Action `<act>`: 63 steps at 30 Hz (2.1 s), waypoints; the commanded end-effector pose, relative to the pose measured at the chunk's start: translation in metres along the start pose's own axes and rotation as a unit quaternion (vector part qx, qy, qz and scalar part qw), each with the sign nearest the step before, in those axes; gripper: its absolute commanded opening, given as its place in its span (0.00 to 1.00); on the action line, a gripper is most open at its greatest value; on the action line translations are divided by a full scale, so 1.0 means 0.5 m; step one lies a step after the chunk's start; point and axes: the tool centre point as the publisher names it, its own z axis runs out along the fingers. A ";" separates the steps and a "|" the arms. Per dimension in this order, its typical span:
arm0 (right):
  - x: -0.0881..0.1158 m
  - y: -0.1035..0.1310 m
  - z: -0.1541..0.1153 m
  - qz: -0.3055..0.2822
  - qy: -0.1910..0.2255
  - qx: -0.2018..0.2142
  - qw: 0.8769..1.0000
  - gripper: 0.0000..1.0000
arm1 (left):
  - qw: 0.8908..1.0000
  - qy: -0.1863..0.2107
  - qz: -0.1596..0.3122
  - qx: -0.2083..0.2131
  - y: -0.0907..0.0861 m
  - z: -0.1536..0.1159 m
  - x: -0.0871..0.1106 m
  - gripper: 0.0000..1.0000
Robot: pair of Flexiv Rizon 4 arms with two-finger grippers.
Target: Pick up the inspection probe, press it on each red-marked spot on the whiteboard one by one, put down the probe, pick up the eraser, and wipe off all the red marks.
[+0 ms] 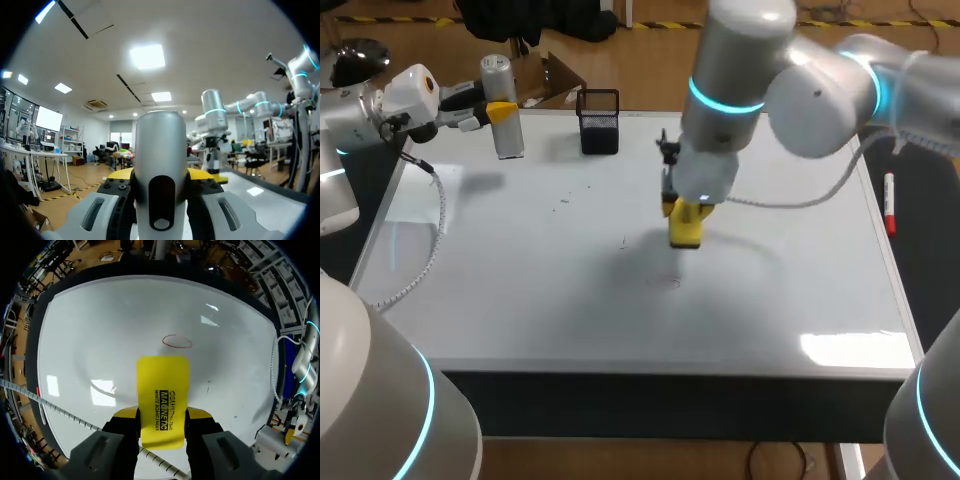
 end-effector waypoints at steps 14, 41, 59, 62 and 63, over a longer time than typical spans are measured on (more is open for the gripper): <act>-0.112 0.128 0.061 0.004 -0.019 -0.033 0.999 0.00 | 1.000 0.000 0.000 -0.001 -0.004 0.001 0.001 0.00; -0.135 0.152 0.141 -0.015 0.015 -0.059 0.998 0.00 | 1.000 0.000 0.000 -0.001 -0.004 0.001 0.001 0.00; -0.087 0.148 0.171 -0.003 0.023 -0.060 0.998 0.00 | 1.000 0.000 0.000 -0.001 -0.004 0.001 0.001 0.00; -0.075 0.146 0.174 0.003 0.023 -0.059 0.998 0.00 | 1.000 0.000 0.000 -0.001 -0.004 0.001 0.001 0.00; -0.071 0.146 0.176 0.005 0.023 -0.059 0.998 0.00 | 1.000 0.000 0.000 -0.001 -0.004 0.001 0.001 0.00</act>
